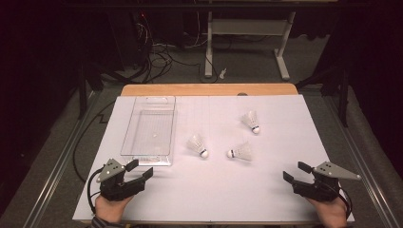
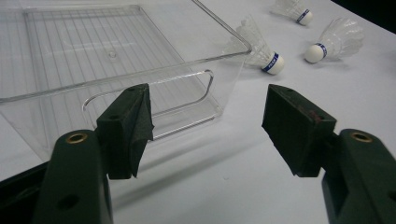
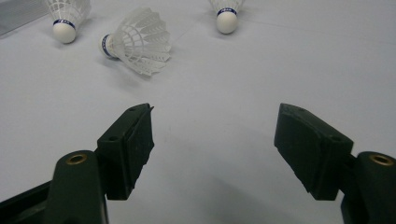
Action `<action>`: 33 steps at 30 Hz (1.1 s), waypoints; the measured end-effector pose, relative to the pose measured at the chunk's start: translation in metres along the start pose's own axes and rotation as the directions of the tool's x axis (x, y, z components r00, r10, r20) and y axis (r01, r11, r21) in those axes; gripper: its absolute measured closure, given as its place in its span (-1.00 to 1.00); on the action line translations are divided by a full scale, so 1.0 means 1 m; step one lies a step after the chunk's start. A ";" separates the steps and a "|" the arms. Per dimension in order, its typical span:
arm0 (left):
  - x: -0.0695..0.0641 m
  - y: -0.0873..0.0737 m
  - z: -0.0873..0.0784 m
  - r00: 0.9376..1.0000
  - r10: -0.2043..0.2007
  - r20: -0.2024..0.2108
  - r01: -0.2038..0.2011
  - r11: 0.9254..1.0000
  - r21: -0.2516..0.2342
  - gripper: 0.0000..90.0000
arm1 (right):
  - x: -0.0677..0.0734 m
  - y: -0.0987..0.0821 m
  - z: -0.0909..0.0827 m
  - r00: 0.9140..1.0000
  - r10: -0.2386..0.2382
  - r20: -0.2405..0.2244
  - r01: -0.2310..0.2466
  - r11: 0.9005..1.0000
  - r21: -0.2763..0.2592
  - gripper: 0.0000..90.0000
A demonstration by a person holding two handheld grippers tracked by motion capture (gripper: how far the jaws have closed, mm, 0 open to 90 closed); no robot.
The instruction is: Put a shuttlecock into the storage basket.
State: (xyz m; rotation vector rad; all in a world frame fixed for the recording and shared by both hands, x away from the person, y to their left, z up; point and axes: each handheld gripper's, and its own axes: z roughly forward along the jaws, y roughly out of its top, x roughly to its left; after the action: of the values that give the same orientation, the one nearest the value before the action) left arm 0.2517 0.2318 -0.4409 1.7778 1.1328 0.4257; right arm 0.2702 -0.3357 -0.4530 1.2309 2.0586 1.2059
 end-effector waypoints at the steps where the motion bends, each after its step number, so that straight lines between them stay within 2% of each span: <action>1: 0.000 0.000 0.000 1.000 -0.001 -0.001 0.001 1.000 0.000 -0.25 | 0.000 0.000 0.000 1.000 0.001 0.000 -0.001 1.000 -0.002 -0.36; 19: -0.010 0.008 -0.003 0.999 0.035 0.009 -0.034 0.999 -0.021 -0.24 | -0.001 0.000 0.000 1.000 0.006 0.001 -0.006 1.000 0.000 -0.36; 22: -0.012 0.011 -0.003 0.999 0.025 0.032 -0.024 0.999 -0.029 -0.24 | -0.001 0.000 0.000 1.000 0.006 0.003 -0.006 1.000 -0.001 -0.36; 33: -0.016 0.015 -0.002 0.999 0.043 0.023 -0.042 0.998 -0.036 -0.24 | -0.001 0.000 0.001 1.000 0.004 -0.004 -0.004 1.000 0.007 -0.36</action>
State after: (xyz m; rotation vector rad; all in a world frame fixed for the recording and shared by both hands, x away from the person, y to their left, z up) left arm 0.2500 0.2179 -0.4242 1.7743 1.0664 0.4456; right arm 0.2713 -0.3358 -0.4539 1.2373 2.0661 1.2041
